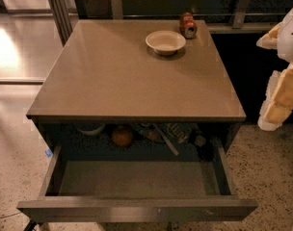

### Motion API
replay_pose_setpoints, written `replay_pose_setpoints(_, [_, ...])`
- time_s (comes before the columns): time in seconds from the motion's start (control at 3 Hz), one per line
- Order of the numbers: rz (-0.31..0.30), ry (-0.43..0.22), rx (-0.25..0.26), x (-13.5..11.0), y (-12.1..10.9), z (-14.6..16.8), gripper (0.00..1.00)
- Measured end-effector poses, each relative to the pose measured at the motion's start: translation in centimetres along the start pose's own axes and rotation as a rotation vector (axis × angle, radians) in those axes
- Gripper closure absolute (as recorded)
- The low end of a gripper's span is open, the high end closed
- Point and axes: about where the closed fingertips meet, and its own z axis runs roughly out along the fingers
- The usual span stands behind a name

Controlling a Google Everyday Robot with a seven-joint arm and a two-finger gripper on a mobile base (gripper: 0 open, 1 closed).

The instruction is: Close top drawer

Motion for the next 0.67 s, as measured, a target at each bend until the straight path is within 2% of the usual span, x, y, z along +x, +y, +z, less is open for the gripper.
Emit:
replay_pose_setpoints(0.33, [0.0, 0.0, 0.0, 0.0, 0.0, 0.0, 0.19])
replay_pose_setpoints(0.67, [0.0, 0.0, 0.0, 0.0, 0.0, 0.0, 0.04])
